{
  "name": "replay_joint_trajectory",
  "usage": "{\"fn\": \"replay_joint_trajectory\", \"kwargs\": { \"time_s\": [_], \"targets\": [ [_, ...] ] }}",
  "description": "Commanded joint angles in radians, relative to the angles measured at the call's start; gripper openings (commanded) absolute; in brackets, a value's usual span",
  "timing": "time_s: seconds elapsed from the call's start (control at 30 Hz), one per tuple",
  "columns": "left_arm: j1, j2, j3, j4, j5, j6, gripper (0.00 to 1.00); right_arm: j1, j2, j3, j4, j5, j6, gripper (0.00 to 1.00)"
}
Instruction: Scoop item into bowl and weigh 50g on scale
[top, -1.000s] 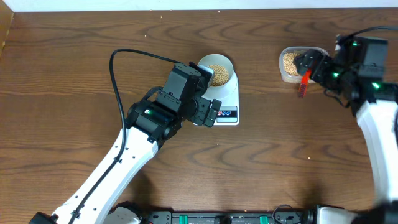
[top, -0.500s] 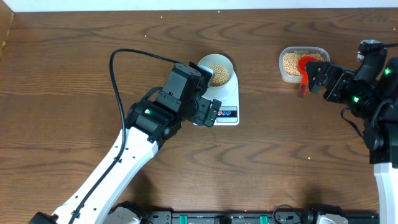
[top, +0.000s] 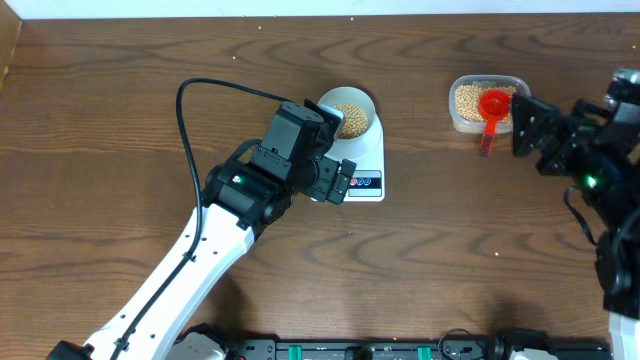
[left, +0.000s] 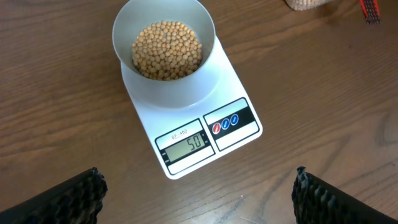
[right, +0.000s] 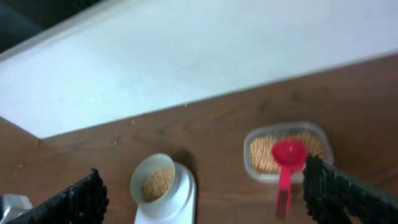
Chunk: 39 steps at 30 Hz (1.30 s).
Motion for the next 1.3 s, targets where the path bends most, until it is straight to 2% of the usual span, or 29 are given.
{"fn": "replay_joint_trajectory", "kwargs": {
  "time_s": [0.0, 0.37, 0.87, 1.27],
  "targets": [
    [0.005, 0.003, 0.004, -0.003, -0.009, -0.005, 0.98, -0.003, -0.046, 0.002, 0.014, 0.029, -0.087, 0.99],
    [0.005, 0.003, 0.004, -0.003, -0.009, -0.005, 0.98, 0.072, -0.217, -0.093, 0.042, 0.199, -0.119, 0.99],
    [0.005, 0.003, 0.004, -0.003, -0.009, -0.005, 0.98, 0.100, -0.644, -0.628, 0.451, 0.224, -0.127, 0.99],
    [0.005, 0.003, 0.004, -0.003, -0.009, -0.005, 0.98, 0.100, -0.874, -0.878, 0.591, 0.238, -0.126, 0.99]
  ]
}}
